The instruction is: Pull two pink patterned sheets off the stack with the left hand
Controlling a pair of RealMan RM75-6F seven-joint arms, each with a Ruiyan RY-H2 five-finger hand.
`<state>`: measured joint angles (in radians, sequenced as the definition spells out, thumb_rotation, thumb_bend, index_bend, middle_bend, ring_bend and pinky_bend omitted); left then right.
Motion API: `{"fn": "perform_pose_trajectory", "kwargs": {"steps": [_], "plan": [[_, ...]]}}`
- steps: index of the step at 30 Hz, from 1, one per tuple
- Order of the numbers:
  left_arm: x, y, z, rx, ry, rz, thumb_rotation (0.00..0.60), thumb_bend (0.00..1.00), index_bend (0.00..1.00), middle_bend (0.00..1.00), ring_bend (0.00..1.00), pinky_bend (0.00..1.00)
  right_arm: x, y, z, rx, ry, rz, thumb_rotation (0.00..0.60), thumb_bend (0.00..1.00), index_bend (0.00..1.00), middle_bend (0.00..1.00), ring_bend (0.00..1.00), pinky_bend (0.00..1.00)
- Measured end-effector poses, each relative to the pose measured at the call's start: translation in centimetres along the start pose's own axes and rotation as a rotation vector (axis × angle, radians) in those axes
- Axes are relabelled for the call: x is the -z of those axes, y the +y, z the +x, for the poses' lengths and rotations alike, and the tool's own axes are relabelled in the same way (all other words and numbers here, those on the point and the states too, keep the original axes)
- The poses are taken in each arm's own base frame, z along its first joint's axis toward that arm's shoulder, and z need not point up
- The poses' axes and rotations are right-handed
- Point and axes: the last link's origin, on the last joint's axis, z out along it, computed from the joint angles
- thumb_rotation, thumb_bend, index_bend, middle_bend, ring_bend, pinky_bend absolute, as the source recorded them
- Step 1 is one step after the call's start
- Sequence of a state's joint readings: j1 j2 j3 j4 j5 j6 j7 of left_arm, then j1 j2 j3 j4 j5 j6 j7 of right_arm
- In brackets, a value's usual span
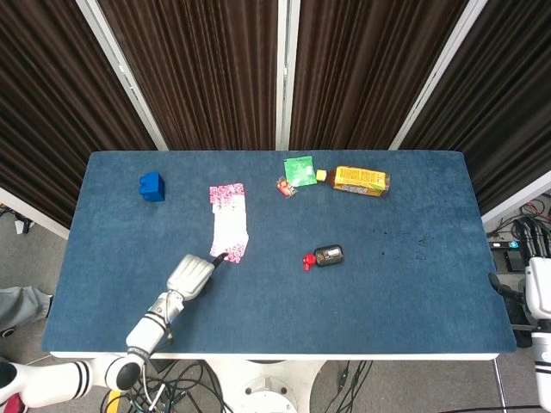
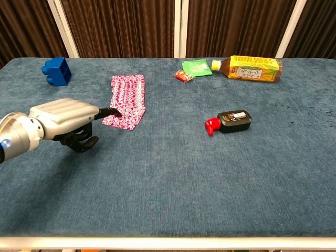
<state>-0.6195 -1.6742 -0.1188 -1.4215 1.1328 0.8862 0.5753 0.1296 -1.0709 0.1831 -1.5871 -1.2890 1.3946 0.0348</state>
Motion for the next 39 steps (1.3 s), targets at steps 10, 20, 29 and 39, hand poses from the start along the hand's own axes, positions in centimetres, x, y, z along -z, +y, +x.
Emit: {"fn": "perform_pose_trajectory", "kwargs": {"steps": [10, 20, 29, 39], "plan": [[-2.0, -0.2, -0.8, -0.02, -0.028, 0.037, 0.6, 0.57, 0.11, 0.93, 0.92, 0.9, -0.2, 0.5, 0.2, 0.006, 0.001, -0.006, 0.6, 0.14, 0.0, 0.0, 0.0, 0.0], [-3.1, -0.4, -1.0, -0.029, -0.014, 0.071, 0.6, 0.57, 0.11, 0.93, 0.92, 0.9, -0.3, -0.5, -0.8, 0.001, -0.027, 0.024, 0.6, 0.14, 0.0, 0.0, 0.0, 0.0], [-2.6, -1.2, -1.2, -0.03, -0.02, 0.091, 0.6, 0.57, 0.11, 0.93, 0.92, 0.9, -0.3, -0.6, -1.3, 0.007, -0.041, 0.026, 0.6, 0.14, 0.0, 0.0, 0.0, 0.0], [-1.8, -2.6, -1.6, -0.033, -0.059, 0.134, 0.6, 0.57, 0.12, 0.93, 0.92, 0.9, -0.3, -1.0, -1.5, 0.011, -0.045, 0.036, 0.6, 0.14, 0.0, 0.0, 0.0, 0.0]]}}
